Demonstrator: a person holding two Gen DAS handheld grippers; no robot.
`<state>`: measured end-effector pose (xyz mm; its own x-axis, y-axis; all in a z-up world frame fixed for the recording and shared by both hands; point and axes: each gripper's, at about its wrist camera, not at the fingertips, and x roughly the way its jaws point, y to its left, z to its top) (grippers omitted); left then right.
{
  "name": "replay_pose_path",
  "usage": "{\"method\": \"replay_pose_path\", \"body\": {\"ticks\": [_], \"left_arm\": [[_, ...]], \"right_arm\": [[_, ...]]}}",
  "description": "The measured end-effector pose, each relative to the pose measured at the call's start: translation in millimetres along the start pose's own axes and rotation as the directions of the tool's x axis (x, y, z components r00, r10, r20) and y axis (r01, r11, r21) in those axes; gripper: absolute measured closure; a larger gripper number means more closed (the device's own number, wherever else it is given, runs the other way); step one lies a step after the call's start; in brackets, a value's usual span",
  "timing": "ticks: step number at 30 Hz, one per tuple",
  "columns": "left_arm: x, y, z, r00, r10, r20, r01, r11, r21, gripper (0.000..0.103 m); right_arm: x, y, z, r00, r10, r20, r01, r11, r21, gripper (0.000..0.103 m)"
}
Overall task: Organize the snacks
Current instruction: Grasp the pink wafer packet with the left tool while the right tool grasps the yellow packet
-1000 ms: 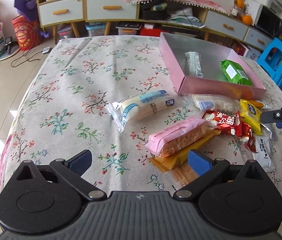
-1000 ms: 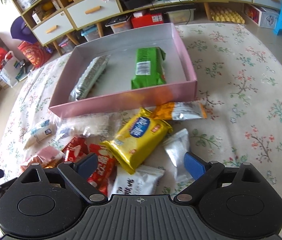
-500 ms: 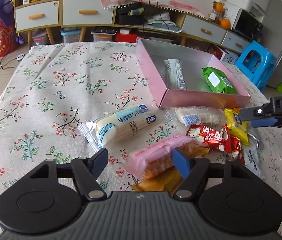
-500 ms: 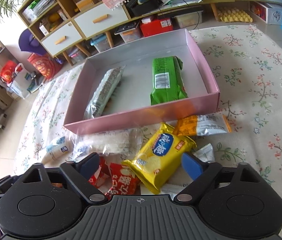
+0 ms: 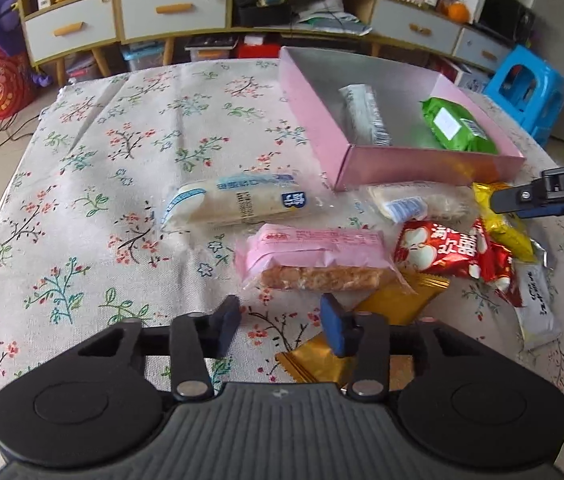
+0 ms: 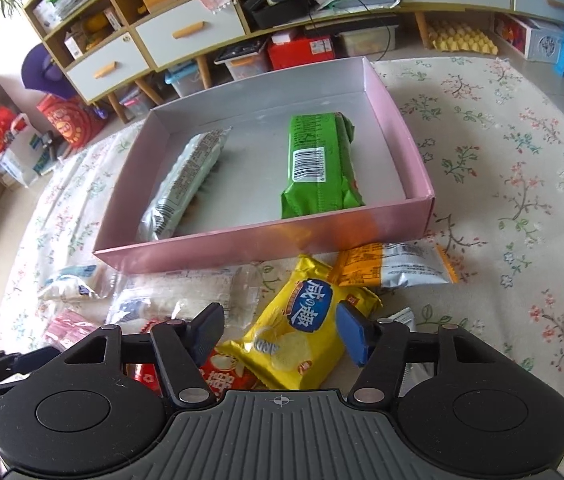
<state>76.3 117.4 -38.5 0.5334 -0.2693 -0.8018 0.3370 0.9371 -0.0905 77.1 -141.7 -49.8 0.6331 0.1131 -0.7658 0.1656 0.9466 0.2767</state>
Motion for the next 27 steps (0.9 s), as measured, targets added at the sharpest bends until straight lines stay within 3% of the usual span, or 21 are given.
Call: {"method": "replay_pose_path", "body": {"ticks": [3, 7, 8, 10, 14, 19, 23, 27], "left_arm": [[-5, 2, 2, 1.000, 0.002, 0.021, -0.002, 1.000, -0.005, 0.035], [-7, 8, 9, 0.999, -0.030, 0.028, 0.034, 0.990, -0.139, 0.013], [-6, 6, 12, 0.999, -0.041, 0.030, 0.045, 0.984, -0.170, 0.013], [-3, 5, 17, 0.999, -0.049, 0.020, 0.053, 0.968, -0.244, 0.013], [4, 3, 24, 0.999, -0.010, -0.038, -0.006, 0.916, -0.402, 0.013], [12, 0, 29, 0.997, 0.007, -0.082, -0.054, 0.807, -0.588, 0.021], [21, -7, 33, 0.990, 0.075, -0.122, -0.137, 0.751, -0.646, 0.032], [24, -14, 36, 0.977, 0.155, -0.145, -0.213, 0.732, -0.647, 0.043]], "right_arm": [[-1, -1, 1, 1.000, -0.026, 0.000, 0.026, 1.000, 0.009, 0.043], [-4, -6, 4, 0.999, -0.034, 0.007, 0.034, 0.999, 0.031, 0.040], [-4, -6, 5, 0.999, -0.036, 0.009, 0.036, 0.999, 0.031, 0.039], [-1, -7, 5, 0.999, -0.039, 0.004, 0.039, 0.999, 0.028, 0.038], [5, -4, 4, 0.998, -0.070, 0.002, 0.070, 0.998, 0.006, 0.036], [11, -4, 5, 0.996, -0.089, -0.017, 0.090, 0.996, 0.015, 0.036], [19, -8, 6, 0.993, -0.108, -0.054, 0.110, 0.993, 0.035, 0.037], [20, -7, 5, 0.991, -0.124, -0.053, 0.125, 0.992, 0.013, 0.045]]}}
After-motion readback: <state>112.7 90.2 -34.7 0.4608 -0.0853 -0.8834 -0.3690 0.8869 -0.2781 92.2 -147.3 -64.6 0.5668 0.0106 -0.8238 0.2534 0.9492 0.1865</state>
